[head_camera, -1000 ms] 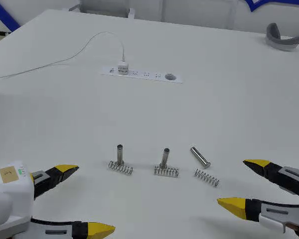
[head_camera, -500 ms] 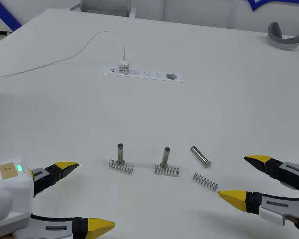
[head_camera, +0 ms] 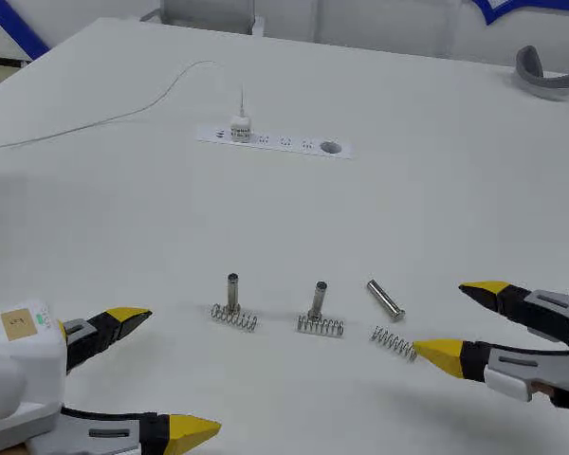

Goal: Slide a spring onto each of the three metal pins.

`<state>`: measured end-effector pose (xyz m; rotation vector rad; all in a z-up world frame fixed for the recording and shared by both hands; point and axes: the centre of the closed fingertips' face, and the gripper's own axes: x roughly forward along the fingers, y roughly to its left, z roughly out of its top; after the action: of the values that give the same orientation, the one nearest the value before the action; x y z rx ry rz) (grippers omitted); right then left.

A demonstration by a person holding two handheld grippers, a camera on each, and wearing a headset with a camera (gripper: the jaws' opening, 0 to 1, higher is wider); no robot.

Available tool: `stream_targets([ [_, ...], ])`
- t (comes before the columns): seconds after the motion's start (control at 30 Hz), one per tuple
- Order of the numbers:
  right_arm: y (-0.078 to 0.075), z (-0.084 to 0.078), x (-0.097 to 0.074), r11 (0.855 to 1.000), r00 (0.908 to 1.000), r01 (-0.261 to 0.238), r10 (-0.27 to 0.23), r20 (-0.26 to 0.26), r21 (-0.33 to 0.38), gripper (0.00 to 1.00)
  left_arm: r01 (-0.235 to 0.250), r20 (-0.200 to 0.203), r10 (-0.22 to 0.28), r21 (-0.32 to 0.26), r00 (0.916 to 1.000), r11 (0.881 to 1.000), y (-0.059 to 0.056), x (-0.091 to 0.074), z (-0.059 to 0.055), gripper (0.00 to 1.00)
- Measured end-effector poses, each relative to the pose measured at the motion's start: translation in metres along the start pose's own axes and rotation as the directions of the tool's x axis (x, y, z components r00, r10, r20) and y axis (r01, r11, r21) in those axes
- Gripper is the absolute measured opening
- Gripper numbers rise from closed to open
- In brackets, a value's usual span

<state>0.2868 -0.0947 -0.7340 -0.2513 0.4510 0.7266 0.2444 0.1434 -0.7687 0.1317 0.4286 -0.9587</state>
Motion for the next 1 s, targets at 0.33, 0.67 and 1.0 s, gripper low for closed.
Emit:
stream_targets([
  [0.33,-0.012,0.014,0.017,1.0,0.9996,0.021,-0.021,-0.02,-0.003,0.52,0.0,0.003,0.0,0.001,1.0,1.0,-0.002,0.001,0.002,0.91],
  [0.67,-0.021,0.018,0.03,0.999,0.9976,0.04,-0.039,-0.057,0.018,0.43,0.002,-0.005,-0.002,-0.001,1.0,1.0,-0.004,0.001,0.0,0.91],
  [1.0,-0.025,0.02,0.046,0.999,0.9931,0.05,-0.047,-0.107,0.022,0.33,0.007,-0.01,-0.007,0.003,0.9999,1.0,-0.006,0.002,0.0,0.9],
])
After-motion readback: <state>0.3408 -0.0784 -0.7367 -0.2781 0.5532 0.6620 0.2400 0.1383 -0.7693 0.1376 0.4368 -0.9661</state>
